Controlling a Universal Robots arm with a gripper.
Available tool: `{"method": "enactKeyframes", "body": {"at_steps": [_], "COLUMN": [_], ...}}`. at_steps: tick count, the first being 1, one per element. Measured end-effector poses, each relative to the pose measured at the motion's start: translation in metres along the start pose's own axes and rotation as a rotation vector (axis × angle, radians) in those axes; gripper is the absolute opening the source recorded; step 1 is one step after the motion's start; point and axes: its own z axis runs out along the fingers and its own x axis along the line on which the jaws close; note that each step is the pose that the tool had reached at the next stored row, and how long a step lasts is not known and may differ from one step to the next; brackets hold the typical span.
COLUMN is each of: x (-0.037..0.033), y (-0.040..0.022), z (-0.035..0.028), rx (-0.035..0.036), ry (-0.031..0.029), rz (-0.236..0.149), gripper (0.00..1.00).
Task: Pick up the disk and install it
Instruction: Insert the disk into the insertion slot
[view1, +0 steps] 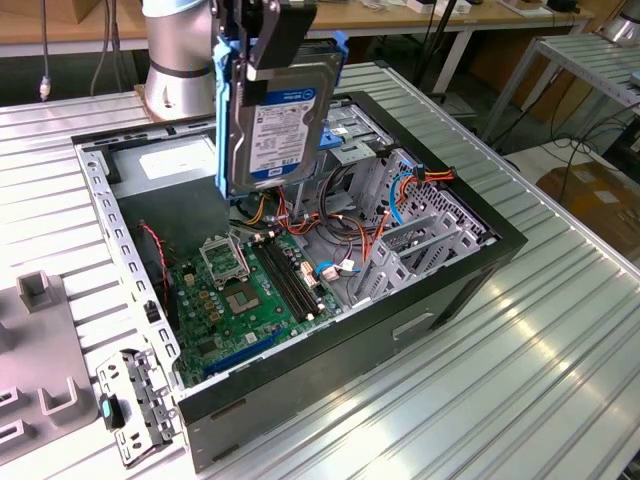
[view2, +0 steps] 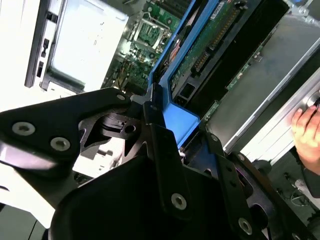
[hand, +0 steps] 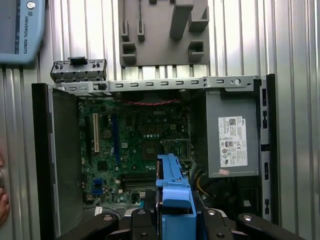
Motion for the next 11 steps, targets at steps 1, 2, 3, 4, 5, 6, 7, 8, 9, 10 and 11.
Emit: {"method": "enactKeyframes", "body": {"at_steps": [1, 2, 3, 4, 5, 6, 7, 8, 9, 10, 11], "x": [-0.0002, -0.0002, -0.0002, 0.0001, 0.0009, 0.002, 0.0028, 0.0037, 0.0048, 0.0059, 0.0072], "y": [-0.0059, -0.0094, -0.0137, -0.0163, -0.0192, -0.0212, -0.0222, -0.0227, -0.0231, -0.0234, -0.0237], "z": [0.0, 0.0, 0.0, 0.0001, 0.0, 0.0, 0.0, 0.0001, 0.0001, 0.0001, 0.0001], "rx": [-0.0001, -0.0002, -0.0003, -0.0005, -0.0008, -0.0013, -0.0015, -0.0016, -0.0016, -0.0017, -0.0017], "ry": [0.0001, 0.0001, 0.0, -0.0001, 0.0, 0.0001, 0.0001, 0.0001, 0.0002, 0.0001, 0.0001], "rz": [0.0, 0.0, 0.0, 0.0, 0.0, 0.0, 0.0, 0.0, 0.0, 0.0, 0.0], "gripper": [0.37, 0.37, 0.37, 0.37, 0.37, 0.37, 0.37, 0.37, 0.37, 0.37, 0.37]}}
